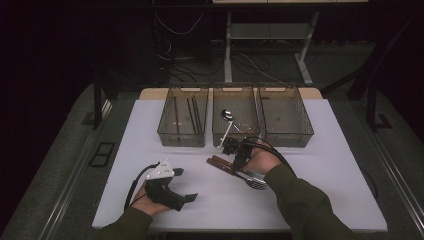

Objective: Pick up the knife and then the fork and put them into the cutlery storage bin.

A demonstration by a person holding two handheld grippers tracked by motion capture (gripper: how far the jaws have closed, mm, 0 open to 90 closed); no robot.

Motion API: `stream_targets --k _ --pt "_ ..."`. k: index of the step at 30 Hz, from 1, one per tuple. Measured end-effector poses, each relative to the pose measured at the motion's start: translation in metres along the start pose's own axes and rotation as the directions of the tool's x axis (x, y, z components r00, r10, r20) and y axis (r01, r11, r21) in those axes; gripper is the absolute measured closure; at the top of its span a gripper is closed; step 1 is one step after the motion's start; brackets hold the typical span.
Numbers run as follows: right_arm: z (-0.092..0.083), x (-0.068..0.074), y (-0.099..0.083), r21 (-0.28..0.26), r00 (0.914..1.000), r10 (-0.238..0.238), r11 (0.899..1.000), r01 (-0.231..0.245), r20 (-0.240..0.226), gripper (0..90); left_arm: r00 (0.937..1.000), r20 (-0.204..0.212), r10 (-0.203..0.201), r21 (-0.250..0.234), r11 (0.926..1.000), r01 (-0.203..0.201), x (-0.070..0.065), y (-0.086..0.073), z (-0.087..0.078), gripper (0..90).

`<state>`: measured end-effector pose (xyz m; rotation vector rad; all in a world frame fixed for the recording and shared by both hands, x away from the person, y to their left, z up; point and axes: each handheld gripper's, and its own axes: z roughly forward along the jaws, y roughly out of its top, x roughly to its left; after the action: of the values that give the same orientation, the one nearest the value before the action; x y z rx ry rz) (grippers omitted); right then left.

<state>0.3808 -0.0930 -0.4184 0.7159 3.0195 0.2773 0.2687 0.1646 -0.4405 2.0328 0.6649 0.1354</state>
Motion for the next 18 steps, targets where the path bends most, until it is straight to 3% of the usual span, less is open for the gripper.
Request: stream_targets --k 10,18 --pt "-0.013 -0.008 -0.008 -0.042 0.9988 0.041 0.998 -0.042 -0.027 77.2 1.0000 0.004 -0.003 0.000 1.0000 0.003 0.000 0.000 0.000 0.0" --pt "-0.027 -0.018 -0.024 -0.122 0.9970 0.062 0.990 -0.068 -0.045 77.3 0.9999 0.010 -0.002 -0.002 1.0000 0.002 -0.001 0.000 0.001 0.2"
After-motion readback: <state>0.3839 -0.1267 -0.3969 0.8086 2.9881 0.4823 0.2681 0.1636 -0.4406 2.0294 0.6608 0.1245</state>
